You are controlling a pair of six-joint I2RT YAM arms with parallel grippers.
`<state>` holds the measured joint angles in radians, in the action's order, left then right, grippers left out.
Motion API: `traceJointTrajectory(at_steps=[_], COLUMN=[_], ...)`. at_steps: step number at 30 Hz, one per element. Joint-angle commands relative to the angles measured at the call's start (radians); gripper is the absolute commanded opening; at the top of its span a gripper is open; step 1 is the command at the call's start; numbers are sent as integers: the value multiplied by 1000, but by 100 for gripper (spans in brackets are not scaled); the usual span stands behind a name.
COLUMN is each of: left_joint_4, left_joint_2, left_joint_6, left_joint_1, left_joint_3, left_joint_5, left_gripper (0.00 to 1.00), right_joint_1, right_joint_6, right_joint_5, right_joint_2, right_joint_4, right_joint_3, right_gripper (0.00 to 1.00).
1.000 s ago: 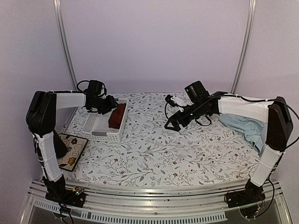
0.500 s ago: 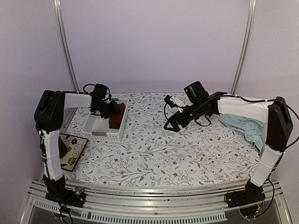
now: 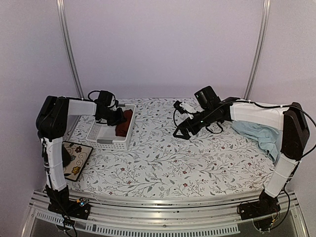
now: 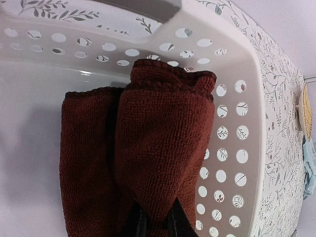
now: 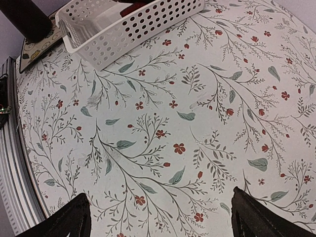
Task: Roll the towels
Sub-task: Adjust the towel in the bin.
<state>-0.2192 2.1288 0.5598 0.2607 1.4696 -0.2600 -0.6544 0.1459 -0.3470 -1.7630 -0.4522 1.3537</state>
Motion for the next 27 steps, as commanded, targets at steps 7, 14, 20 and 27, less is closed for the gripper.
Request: traceJointTrajectory(at_steps=[7, 14, 20, 27], left_joint_4=[370, 501, 571, 574], left_joint_2=[-14, -3, 20, 43], left_joint_6=[138, 198, 268, 291], left_joint_1=[-90, -96, -99, -101], left_joint_3=[-241, -270, -276, -250], left_joint_5=[-346, -441, -467, -450], left_gripper=[11, 11, 12, 15], right_joint_1=[-5, -7, -7, -8], right_joint_6=[4, 6, 12, 14], right_joint_5=[-16, -31, -33, -40], right_joint_2=[-13, -33, -40, -45], right_joint_4=[-5, -12, -21, -25], right_joint_3=[-7, 19, 27, 24], right_gripper=[99, 99, 99, 99])
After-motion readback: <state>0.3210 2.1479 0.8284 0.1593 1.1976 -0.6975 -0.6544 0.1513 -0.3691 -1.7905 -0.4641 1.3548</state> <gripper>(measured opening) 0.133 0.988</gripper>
